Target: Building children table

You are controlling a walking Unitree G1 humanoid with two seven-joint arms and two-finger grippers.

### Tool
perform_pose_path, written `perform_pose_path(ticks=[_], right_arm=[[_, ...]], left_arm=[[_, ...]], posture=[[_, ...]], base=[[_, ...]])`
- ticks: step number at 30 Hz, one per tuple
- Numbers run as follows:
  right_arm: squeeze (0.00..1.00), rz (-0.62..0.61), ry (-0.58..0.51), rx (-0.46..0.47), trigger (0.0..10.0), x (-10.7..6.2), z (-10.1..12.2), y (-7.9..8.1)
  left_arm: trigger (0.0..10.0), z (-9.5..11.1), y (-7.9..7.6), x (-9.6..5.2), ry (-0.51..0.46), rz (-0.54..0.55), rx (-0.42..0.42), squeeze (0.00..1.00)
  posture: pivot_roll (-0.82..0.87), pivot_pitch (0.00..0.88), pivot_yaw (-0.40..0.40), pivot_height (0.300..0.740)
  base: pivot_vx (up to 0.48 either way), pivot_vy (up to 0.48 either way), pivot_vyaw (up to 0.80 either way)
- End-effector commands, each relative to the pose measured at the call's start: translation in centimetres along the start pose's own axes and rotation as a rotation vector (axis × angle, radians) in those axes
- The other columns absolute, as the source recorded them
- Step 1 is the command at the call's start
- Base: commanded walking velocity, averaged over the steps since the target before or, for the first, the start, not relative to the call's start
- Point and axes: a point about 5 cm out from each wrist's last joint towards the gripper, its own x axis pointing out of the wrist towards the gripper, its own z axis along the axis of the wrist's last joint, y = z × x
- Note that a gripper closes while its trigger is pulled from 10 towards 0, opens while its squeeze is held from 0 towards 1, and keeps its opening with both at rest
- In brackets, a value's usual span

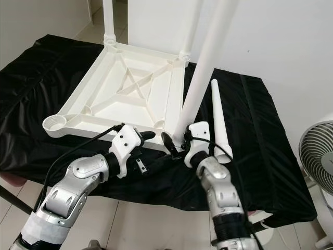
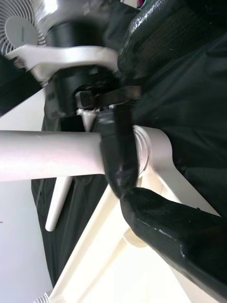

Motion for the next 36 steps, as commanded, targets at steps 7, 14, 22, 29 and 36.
perform_pose_path(ticks=[7,14,22,29,36], right_arm=[[0.00,0.127,0.064,-0.036,1.3,0.7,-0.7,-0.6],[0.00,0.184,0.118,-0.036,0.0,0.3,-1.7,-0.7],[0.00,0.176,0.095,-0.018,0.0,0.1,-1.9,-1.0],[0.00,-0.044,0.148,-0.042,10.0,0.5,-2.9,-1.0],[0.00,-0.264,0.159,0.022,10.0,1.0,-3.9,-0.1]], left_arm=[[10.0,0.1,0.3,0.0,0.008,0.054,0.000,0.00],[10.0,0.2,0.4,-0.1,0.009,0.072,-0.002,0.00],[10.0,0.1,0.4,-0.1,0.009,0.074,-0.007,0.00],[10.0,0.1,0.3,0.0,0.010,0.066,-0.009,0.00],[10.0,0.1,0.2,0.1,0.007,0.063,-0.013,0.00]], posture=[[0.16,0.061,-0.108,0.740],[0.17,0.068,-0.115,0.740],[0.16,0.075,-0.112,0.740],[0.15,0.076,-0.113,0.740],[0.14,0.075,-0.107,0.740]], base=[[0.000,0.000,0.00],[0.000,0.000,0.00],[0.000,0.000,0.00],[0.000,0.000,0.00],[0.000,0.000,0.00]])
